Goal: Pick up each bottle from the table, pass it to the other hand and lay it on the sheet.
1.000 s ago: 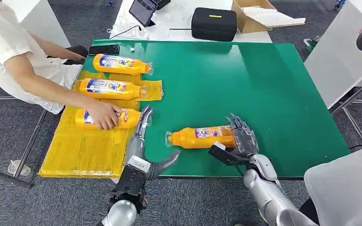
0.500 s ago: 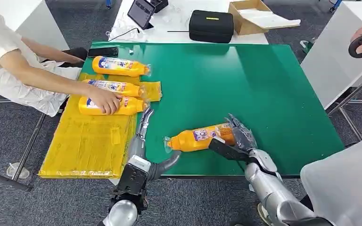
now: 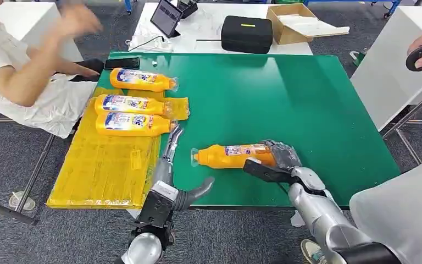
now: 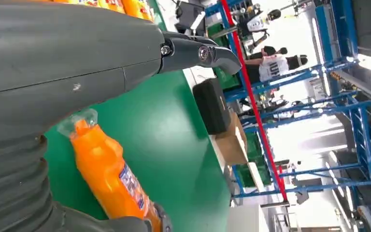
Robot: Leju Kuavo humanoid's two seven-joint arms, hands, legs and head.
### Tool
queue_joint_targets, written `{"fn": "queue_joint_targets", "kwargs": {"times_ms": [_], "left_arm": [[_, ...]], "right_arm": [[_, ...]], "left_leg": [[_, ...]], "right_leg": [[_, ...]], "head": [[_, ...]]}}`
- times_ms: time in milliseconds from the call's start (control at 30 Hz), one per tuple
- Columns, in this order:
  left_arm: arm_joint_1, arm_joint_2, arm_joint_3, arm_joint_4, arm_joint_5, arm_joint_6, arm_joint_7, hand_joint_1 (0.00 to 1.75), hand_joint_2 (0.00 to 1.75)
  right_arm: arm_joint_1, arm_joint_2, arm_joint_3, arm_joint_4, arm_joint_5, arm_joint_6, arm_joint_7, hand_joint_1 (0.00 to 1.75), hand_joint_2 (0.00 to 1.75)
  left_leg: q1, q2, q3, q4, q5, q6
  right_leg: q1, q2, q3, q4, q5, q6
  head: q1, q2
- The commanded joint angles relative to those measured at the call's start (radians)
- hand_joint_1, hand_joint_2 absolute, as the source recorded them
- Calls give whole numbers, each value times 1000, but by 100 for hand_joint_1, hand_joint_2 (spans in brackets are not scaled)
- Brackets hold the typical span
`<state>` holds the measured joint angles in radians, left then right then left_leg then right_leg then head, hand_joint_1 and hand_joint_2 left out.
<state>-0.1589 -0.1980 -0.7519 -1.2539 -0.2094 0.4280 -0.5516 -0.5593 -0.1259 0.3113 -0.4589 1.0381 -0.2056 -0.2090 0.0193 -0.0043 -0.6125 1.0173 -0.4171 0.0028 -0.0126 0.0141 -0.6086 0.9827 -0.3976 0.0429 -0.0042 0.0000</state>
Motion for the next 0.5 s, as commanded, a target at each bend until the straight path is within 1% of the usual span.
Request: {"fn": "queue_joint_targets", "kwargs": {"times_ms": [33, 67, 100, 133, 333, 367, 400, 433, 467, 500], "left_arm": [[-37, 15, -25, 59, 5, -7, 5, 0, 175], [-37, 15, -25, 59, 5, -7, 5, 0, 175], [-37, 15, -25, 59, 5, -7, 5, 0, 175], [-37, 15, -25, 59, 5, -7, 5, 0, 175], [-38, 10, -21, 63, 7, -4, 4, 0, 175], [-37, 9, -19, 63, 11, -2, 2, 0, 175], [-36, 8, -18, 62, 14, -1, 1, 0, 175], [-32, 8, -13, 59, 27, -1, -7, 0, 175], [-25, 6, -3, 54, 56, -12, -11, 0, 175], [-20, 3, 8, 46, 91, -22, -22, 0, 175]], "right_arm": [[59, -26, 83, 119, 23, 33, 28, 175, 175], [59, -26, 83, 119, 23, 33, 28, 175, 175], [59, -26, 83, 119, 23, 33, 28, 175, 175], [59, -26, 83, 119, 23, 33, 28, 175, 175], [61, -30, 92, 111, 32, 30, 8, 175, 175], [66, -30, 91, 104, 26, 27, -8, 175, 175], [71, -30, 87, 96, 17, 20, -27, 175, 175], [87, -24, 53, 80, -35, 25, -91, 175, 175], [105, -19, 27, 61, -77, 17, -146, 175, 175], [117, -12, 3, 49, -115, 11, -184, 175, 175]], "left_leg": [[0, -6, 0, -2, 2, 1], [0, -9, -1, -3, 3, 2], [0, -7, 1, -2, 1, 1], [0, -8, 0, -3, 2, 2], [0, -6, 3, -2, 0, 2], [0, -8, 1, -3, 1, 2], [0, -7, 2, -2, 0, 2], [0, -6, 3, -1, 0, 2], [0, -8, 2, -3, 1, 2], [1, -6, 3, -2, 0, 2]], "right_leg": [[1, -8, 3, -3, 0, -1], [0, -10, 3, -4, 0, -1], [1, -7, 4, -3, -1, 0], [0, -9, 4, -4, 0, -1], [1, -6, 6, -3, -1, 0], [0, -8, 5, -4, -1, -1], [1, -7, 6, -3, -1, 0], [1, -6, 7, -3, -2, 0], [1, -8, 7, -4, -1, 0], [1, -6, 7, -3, -2, 1]], "head": [[0, 0], [0, 0], [0, 0], [0, 0], [0, 0], [0, 0], [0, 0], [0, 0], [0, 0], [0, 0]]}}
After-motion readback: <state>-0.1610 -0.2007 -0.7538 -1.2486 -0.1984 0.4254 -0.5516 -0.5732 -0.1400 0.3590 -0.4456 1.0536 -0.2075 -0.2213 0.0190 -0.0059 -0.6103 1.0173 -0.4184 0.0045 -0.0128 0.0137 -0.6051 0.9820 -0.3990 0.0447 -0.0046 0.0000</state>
